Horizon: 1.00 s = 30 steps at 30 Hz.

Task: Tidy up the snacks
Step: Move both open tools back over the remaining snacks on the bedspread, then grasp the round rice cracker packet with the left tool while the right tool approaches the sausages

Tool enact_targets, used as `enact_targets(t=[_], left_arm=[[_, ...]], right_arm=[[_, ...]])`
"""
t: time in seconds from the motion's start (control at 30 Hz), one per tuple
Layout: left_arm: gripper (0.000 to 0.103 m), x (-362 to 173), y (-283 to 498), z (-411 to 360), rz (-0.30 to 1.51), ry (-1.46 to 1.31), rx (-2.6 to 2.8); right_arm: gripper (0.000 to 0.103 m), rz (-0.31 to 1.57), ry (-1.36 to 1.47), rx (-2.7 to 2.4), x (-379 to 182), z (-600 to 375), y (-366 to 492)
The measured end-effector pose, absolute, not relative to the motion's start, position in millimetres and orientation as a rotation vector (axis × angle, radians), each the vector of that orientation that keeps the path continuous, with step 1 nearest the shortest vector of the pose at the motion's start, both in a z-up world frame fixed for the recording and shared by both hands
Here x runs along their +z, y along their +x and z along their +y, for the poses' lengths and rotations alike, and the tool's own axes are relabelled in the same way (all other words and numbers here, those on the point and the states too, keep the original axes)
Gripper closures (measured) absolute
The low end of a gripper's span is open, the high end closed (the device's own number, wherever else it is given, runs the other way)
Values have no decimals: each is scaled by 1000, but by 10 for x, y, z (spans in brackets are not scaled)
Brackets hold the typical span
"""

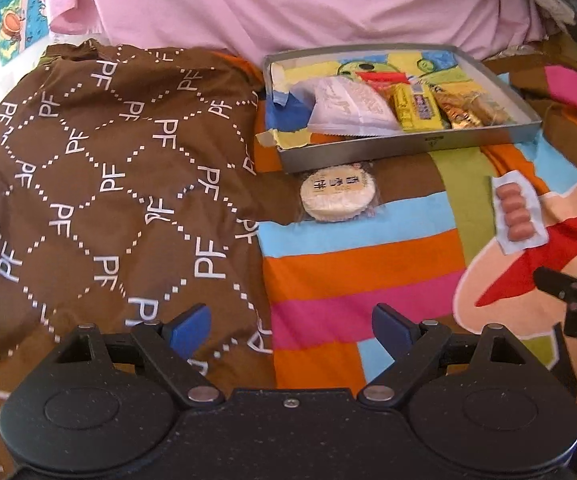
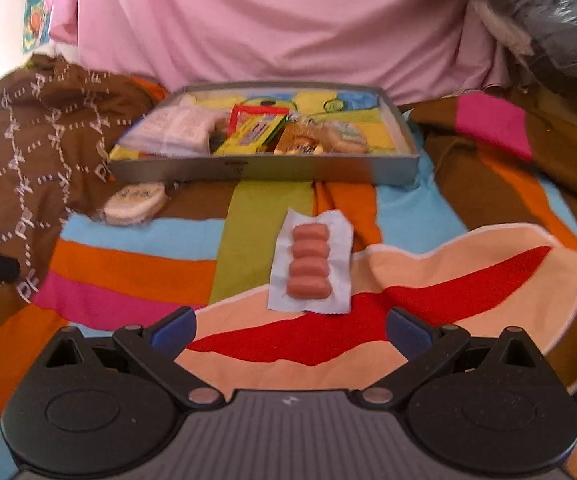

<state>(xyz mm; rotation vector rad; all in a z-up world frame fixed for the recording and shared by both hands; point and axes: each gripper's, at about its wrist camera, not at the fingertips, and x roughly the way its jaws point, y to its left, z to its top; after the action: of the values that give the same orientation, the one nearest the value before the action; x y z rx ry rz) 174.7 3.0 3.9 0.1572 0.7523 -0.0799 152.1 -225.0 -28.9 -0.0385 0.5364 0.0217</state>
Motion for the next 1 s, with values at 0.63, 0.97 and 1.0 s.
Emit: enact_targets(t=[0.63, 0.97, 1.0], left_arm=[[14, -83, 2821, -392, 730, 171, -178], [15, -275, 3244, -447, 724, 151, -249], [16, -287, 3277, -433, 730, 142, -250]], right_arm=[[0, 529, -12, 68, -513, -2379, 2145], [9, 509, 24, 89, -592, -2387, 2219], [10, 506, 24, 91, -597, -2384, 2222]])
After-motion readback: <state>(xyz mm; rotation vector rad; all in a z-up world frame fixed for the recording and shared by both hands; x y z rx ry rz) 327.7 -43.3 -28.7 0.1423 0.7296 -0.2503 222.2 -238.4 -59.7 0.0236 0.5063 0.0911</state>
